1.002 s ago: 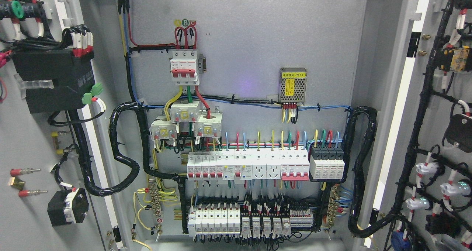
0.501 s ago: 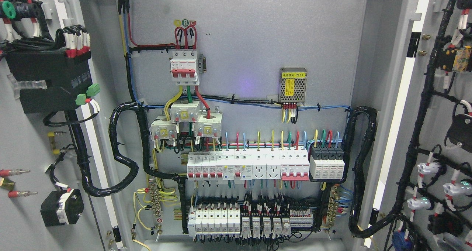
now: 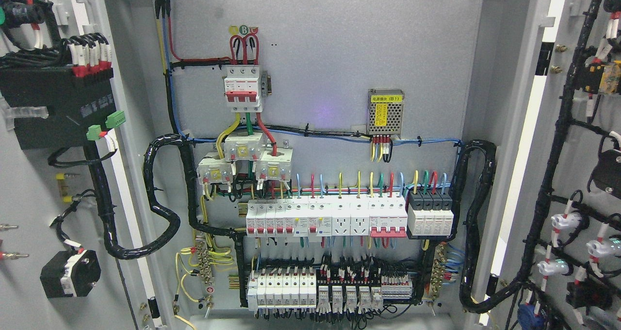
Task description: Open door with both hands
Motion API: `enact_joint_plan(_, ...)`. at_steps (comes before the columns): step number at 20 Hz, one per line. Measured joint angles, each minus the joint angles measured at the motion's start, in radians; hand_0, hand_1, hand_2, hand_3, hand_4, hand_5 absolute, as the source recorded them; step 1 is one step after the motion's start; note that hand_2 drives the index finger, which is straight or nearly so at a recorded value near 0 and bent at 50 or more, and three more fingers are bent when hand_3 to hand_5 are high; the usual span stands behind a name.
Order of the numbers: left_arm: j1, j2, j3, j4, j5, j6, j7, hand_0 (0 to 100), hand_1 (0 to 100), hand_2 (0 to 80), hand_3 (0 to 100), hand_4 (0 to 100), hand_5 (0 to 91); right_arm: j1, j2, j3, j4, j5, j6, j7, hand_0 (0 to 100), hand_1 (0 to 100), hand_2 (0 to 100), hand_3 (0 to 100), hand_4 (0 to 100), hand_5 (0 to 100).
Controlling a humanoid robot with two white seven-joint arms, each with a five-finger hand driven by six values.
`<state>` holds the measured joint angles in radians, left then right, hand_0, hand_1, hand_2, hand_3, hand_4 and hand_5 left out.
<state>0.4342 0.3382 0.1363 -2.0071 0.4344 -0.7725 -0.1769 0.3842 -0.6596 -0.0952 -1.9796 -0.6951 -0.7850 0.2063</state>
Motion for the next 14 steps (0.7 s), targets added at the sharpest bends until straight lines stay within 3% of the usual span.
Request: enact_joint_plan(14, 0.012, 0.037, 0.111, 0.059, 0.109, 0.000, 0.000, 0, 0, 0.0, 0, 3, 0.0, 0.014, -0.017, -0.032, 0.003, -0.046, 0.000, -0.002, 11, 0, 0, 0, 0, 0)
